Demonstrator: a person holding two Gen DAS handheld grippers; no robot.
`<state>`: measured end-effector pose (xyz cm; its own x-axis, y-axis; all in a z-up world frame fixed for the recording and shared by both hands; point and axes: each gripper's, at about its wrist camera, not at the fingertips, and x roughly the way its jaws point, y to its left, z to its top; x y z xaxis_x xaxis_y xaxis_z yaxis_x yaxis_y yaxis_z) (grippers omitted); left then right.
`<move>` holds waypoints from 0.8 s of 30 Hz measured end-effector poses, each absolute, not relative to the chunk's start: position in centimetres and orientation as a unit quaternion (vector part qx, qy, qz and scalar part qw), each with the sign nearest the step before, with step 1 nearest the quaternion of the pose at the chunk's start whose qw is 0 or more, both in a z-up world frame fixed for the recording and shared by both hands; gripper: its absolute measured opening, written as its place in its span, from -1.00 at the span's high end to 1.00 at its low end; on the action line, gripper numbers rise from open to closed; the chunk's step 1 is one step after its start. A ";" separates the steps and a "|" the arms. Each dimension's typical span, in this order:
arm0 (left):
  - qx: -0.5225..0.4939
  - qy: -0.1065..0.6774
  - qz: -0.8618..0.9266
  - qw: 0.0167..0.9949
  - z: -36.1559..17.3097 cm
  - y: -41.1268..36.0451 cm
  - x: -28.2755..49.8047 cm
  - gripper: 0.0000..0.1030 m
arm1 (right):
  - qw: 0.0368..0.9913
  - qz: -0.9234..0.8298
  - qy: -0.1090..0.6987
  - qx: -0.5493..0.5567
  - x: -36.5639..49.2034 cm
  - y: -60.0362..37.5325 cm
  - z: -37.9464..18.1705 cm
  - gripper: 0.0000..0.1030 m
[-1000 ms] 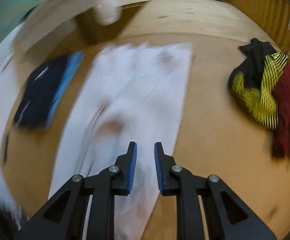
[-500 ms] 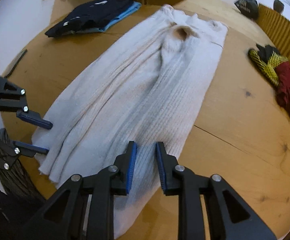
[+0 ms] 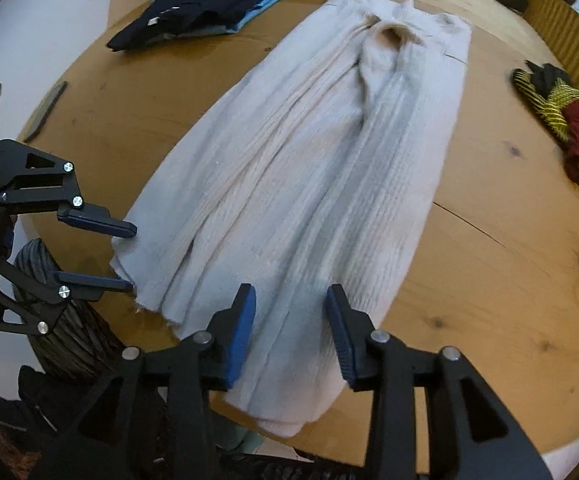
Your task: Fold clothes
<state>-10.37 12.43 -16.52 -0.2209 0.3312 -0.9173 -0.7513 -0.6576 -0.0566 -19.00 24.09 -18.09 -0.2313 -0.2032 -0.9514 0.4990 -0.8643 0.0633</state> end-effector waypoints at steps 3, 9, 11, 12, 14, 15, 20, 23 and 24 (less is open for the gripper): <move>-0.514 0.209 0.750 0.360 -17.0 12.5 -10.5 0.36 | 0.232 -0.762 0.144 0.587 -18.0 23.3 -18.0 0.29; -0.512 0.205 0.749 0.367 -17.1 12.5 -10.4 0.29 | 0.222 -0.746 0.181 0.601 -17.8 22.9 -19.8 0.29; -0.510 0.205 0.749 0.370 -17.2 12.5 -10.3 0.26 | 0.229 -0.743 0.178 0.603 -17.9 23.0 -20.0 0.31; -0.509 0.205 0.750 0.370 -17.2 12.6 -10.3 0.25 | 0.233 -0.742 0.171 0.605 -18.1 23.3 -20.0 0.37; -0.508 0.205 0.750 0.371 -17.2 12.6 -10.2 0.24 | 0.239 -0.737 0.131 0.618 -19.0 24.4 -19.9 0.55; -0.507 0.204 0.750 0.372 -17.2 12.6 -10.2 0.24 | 0.244 -0.732 0.098 0.628 -19.7 25.3 -19.9 0.63; -0.506 0.201 0.750 0.375 -17.2 12.5 -10.0 0.23 | 0.245 -0.709 -0.021 0.661 -21.6 29.0 -20.8 0.85; -0.506 0.199 0.751 0.376 -17.2 12.4 -10.0 0.23 | 0.238 -0.716 0.016 0.656 -21.1 27.8 -20.3 0.85; -0.505 0.199 0.751 0.376 -17.2 12.4 -10.0 0.23 | 0.239 -0.719 0.028 0.652 -20.9 27.2 -20.0 0.85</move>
<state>-10.03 12.38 -17.16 -0.2064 0.3637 -0.9084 -0.7654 -0.6384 -0.0817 -20.90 27.15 -20.04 -0.0346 -0.3073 -0.9510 0.3797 -0.8842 0.2719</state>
